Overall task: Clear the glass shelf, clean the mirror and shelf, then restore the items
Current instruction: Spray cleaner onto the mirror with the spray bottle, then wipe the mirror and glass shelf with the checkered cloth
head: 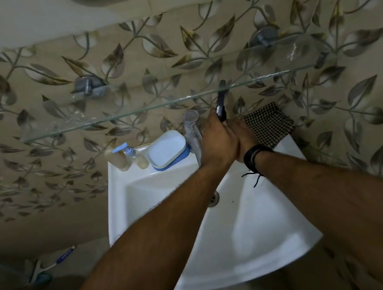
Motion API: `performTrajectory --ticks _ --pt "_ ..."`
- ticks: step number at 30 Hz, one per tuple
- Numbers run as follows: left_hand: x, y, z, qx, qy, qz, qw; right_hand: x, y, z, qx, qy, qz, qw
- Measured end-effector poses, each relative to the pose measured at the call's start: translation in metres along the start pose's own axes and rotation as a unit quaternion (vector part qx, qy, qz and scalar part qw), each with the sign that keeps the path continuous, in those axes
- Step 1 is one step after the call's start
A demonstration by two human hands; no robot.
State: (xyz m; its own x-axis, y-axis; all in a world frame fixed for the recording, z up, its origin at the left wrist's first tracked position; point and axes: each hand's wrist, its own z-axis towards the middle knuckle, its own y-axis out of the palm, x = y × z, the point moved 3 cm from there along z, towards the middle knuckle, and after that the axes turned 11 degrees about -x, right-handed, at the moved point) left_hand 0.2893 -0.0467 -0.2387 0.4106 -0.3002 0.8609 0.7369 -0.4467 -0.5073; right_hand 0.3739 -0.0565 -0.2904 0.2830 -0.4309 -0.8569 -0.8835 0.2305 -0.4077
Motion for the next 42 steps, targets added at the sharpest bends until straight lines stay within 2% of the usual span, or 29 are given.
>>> performTrajectory --ticks 1,5,6,7,9,10,11,18,22,28,32,42 --pt "-0.001 0.001 -0.001 0.0 -0.002 0.0 1.0 0.006 0.0 0.002 0.01 0.011 0.081 0.997" --pt "-0.004 0.004 -0.008 0.01 -0.027 0.012 1.0 0.003 -0.002 -0.001 0.032 0.033 0.12 0.992" --pt "-0.004 0.005 -0.011 0.012 -0.03 0.011 0.999 0.002 -0.004 0.001 0.036 0.04 0.054 0.997" --pt "-0.004 0.006 -0.014 0.012 -0.034 0.01 0.999 0.003 -0.004 0.002 0.046 0.046 0.053 0.997" --pt "-0.006 0.007 -0.02 0.008 -0.047 0.008 0.999 0.001 -0.006 0.0 0.038 0.052 -0.049 0.997" --pt "-0.007 0.008 -0.022 0.007 -0.052 0.007 0.999 0.001 -0.006 -0.001 0.028 0.048 -0.131 0.99" --pt "-0.008 0.008 -0.023 0.006 -0.055 0.005 0.998 0.002 -0.007 -0.002 0.039 0.041 -0.159 0.986" --pt "-0.012 0.014 -0.04 0.001 -0.041 -0.011 0.999 0.011 -0.005 -0.032 0.057 0.043 -0.201 0.977" --pt "-0.022 0.028 -0.049 -0.034 -0.058 0.04 0.997 0.023 -0.01 -0.045 0.053 0.057 -0.281 0.957" --pt "-0.03 0.059 -0.045 -0.089 -0.082 0.064 0.991 0.046 -0.025 -0.046 0.053 0.126 -0.376 0.916" --pt "-0.035 0.076 -0.039 -0.121 -0.086 0.065 0.987 0.062 -0.038 -0.039 0.073 0.105 -0.445 0.886" --pt "-0.047 0.094 -0.012 -0.195 -0.086 0.097 0.972 0.074 -0.053 -0.002 0.024 0.068 -0.53 0.845"
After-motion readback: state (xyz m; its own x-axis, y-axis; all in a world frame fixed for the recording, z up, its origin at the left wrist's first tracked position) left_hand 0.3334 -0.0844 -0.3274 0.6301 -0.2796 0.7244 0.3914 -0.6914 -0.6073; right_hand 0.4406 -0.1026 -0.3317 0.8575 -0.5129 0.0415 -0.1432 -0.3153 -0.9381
